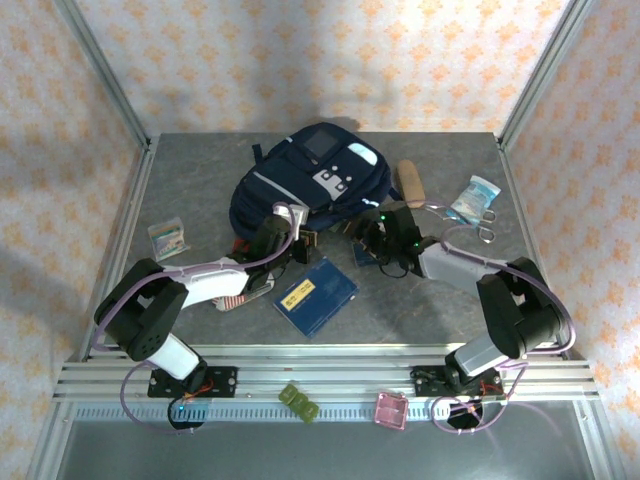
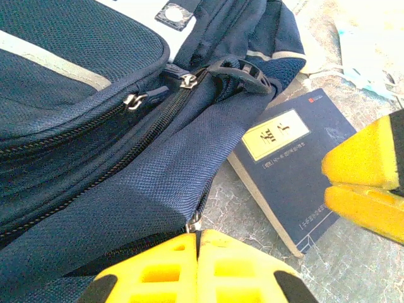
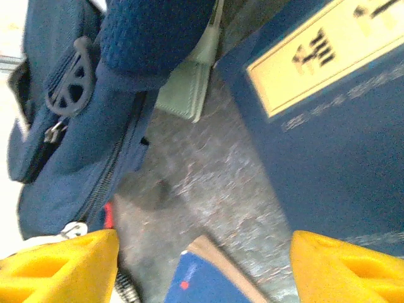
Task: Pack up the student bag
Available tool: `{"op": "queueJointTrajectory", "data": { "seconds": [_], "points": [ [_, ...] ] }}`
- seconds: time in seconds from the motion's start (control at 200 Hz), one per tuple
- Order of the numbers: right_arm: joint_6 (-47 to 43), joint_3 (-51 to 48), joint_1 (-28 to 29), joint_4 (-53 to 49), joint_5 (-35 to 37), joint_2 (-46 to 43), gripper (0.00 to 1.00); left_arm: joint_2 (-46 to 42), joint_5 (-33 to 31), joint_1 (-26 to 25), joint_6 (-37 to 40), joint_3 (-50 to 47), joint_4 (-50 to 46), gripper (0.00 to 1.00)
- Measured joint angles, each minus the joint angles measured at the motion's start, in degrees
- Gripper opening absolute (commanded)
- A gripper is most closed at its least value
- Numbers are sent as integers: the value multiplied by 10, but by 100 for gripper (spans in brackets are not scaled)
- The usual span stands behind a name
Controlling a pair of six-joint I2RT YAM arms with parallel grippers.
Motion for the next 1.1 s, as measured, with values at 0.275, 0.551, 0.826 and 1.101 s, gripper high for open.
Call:
{"op": "queueJointTrajectory", "data": {
  "seconds": [0.275,0.551,0.826,1.101],
  "points": [
    [114,38,25,169,-64,80,69,14,-16,-24,5,0,0,0],
    [163,106,33,195,-91,188,46,14,-60,-37,11,-6,-5,0],
    [182,104,21,195,-106,198,0,10,-121,-46,15,-7,-26,0],
    [178,69,-5,200,-108,162,0,-45,-160,-43,14,-43,-57,0]
  ]
}}
